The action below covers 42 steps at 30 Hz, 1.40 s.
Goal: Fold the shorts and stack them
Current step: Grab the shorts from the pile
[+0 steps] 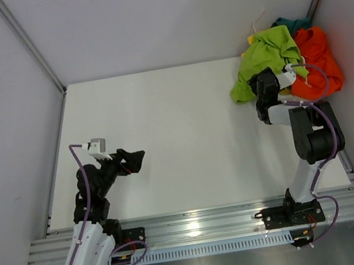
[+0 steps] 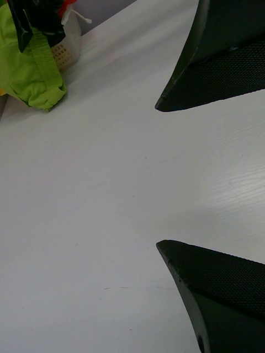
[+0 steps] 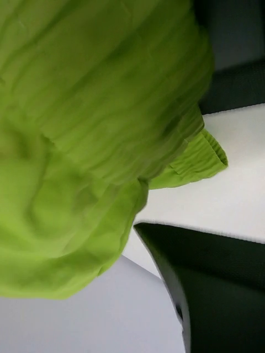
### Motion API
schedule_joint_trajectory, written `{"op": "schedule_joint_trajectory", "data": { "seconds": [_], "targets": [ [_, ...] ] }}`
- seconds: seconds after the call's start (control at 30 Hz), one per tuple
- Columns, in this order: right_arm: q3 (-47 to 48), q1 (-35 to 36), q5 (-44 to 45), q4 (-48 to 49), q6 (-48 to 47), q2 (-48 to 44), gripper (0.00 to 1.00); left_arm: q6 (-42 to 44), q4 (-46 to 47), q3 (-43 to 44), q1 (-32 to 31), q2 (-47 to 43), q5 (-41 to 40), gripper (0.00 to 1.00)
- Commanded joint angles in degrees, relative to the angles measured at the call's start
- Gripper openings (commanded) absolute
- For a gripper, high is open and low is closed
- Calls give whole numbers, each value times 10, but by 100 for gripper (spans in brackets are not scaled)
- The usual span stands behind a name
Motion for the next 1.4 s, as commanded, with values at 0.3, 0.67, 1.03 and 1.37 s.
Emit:
{"op": "schedule_joint_trajectory", "data": {
  "seconds": [0.3, 0.67, 1.03, 1.37],
  "targets": [
    [200, -43, -8, -122, -21, -53, 0, 1, 15, 16, 3, 7, 4, 99],
    [430, -93, -105, -241, 20, -56, 0, 3, 13, 12, 3, -8, 0, 99],
    [734, -124, -243, -336, 31, -1, 0, 2, 11, 9, 3, -27, -4, 99],
    [690, -121, -352, -395, 77, -133, 0, 0, 7, 11, 3, -35, -7, 99]
  ]
}}
